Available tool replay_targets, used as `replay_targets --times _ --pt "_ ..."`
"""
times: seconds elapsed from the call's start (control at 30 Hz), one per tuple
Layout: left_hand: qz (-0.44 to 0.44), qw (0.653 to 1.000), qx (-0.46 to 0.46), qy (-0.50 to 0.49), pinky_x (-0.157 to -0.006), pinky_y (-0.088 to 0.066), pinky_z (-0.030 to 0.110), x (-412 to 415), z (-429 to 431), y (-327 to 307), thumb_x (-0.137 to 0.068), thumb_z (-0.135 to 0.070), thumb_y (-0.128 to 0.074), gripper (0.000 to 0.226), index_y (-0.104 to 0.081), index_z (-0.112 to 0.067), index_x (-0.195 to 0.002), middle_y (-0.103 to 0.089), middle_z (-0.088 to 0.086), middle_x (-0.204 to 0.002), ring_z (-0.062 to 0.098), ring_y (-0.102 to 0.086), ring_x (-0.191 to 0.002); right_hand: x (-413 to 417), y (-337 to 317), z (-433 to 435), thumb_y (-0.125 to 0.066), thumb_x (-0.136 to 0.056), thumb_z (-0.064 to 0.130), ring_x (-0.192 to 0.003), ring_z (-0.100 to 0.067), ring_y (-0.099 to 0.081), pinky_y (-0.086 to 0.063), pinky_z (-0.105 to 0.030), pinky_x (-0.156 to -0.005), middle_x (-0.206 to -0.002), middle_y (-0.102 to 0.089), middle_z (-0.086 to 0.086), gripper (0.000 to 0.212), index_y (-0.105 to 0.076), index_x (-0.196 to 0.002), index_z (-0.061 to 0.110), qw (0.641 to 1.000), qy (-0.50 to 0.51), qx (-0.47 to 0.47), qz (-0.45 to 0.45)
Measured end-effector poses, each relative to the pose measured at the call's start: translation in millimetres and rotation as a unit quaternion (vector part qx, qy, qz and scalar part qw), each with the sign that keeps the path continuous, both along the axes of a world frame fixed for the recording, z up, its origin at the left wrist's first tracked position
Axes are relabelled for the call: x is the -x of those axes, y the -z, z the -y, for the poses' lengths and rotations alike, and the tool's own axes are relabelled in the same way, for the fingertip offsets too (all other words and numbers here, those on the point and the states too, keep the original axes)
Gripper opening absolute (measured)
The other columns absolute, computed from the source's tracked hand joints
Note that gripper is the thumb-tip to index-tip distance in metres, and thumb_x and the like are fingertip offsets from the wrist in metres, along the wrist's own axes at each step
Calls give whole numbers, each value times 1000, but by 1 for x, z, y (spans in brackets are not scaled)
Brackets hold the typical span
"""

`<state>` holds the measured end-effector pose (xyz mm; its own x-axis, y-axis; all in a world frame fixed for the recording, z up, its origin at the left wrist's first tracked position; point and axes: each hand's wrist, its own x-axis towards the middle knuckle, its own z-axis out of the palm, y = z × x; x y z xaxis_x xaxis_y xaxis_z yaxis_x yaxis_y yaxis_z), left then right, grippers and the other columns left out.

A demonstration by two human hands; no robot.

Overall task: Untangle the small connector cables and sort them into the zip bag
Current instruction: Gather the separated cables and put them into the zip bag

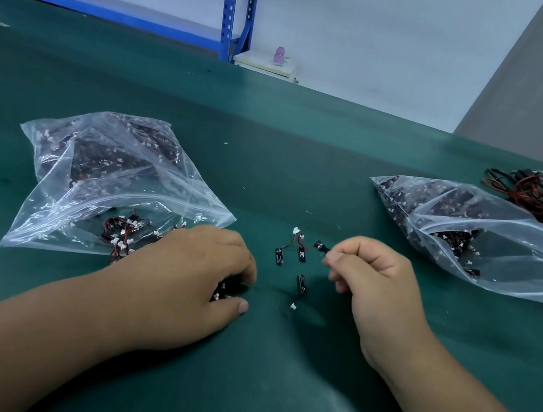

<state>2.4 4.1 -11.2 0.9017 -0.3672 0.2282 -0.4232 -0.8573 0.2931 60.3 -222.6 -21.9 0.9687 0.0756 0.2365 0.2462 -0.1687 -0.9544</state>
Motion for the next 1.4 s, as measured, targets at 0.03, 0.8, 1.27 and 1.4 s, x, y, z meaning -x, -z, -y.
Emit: replay_targets --times 0.03,0.8,1.27,1.4 --pt "-2 1000 -3 1 -90 -41 21 1 0 -2 -82 -52 -57 19 -55 -41 -98 -49 -28 -98 -4 -45 -98 -3 0 1 -65 -72 21 -54 -12 -42 -37 -20 -50 -56 -54 1 11 -66 -65 14 999 22 -23 -11" --pt "-26 999 -15 -17 -82 -33 12 -4 -6 -2 -87 -43 -58 4 -56 -40 -87 -46 -24 -95 -7 -44 -96 -9 8 5 -69 -84 32 -60 -4 -54 -41 -26 -58 -62 -62 16 11 -65 -74 33 962 94 254 35" --pt "13 999 31 20 -87 -29 14 1 2 -6 -90 -43 -51 4 -49 -39 -90 -50 -25 -83 -9 -41 -95 36 0 -19 -56 -92 39 -75 -19 -49 -41 -41 -72 -77 -55 9 23 -65 -76 25 828 -66 442 339" --pt "11 1000 -5 23 -96 -31 25 0 1 -6 -92 -46 -56 13 -42 -45 -93 -52 -23 -87 -2 -42 -90 31 1 -17 -63 -84 28 -71 -15 -47 -40 -42 -70 -71 -50 10 16 -60 -70 23 866 -64 379 321"
